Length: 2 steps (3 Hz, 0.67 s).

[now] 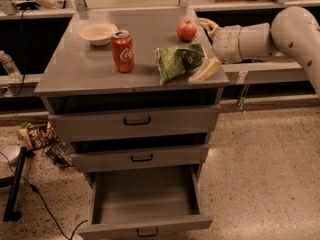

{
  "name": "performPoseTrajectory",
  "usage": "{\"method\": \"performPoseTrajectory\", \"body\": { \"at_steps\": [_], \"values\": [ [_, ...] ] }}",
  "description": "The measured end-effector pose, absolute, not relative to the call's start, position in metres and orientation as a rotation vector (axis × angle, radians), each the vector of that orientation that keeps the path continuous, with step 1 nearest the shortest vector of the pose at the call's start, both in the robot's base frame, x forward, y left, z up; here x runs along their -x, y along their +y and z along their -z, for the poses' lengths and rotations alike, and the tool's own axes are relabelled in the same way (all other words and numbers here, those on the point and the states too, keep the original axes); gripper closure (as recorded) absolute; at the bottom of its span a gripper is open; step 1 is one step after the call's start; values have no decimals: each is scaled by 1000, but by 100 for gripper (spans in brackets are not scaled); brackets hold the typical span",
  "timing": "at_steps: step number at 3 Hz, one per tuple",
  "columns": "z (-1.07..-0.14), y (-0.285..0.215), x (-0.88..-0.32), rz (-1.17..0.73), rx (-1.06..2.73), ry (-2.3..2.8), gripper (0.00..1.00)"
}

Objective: Pick green jalapeno chip bag from bottom drawer and place on counter

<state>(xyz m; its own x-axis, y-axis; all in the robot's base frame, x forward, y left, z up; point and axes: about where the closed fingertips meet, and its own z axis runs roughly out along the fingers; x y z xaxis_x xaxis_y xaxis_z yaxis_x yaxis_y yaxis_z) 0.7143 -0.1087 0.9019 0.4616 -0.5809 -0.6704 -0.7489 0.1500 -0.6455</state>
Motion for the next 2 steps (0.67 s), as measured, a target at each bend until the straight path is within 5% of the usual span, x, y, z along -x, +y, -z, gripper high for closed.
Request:
{"method": "performPoseTrajectory", "body": {
  "at_steps": [2],
  "values": [
    [-922,-145,-663,-149,1407,1236,0]
  ]
}}
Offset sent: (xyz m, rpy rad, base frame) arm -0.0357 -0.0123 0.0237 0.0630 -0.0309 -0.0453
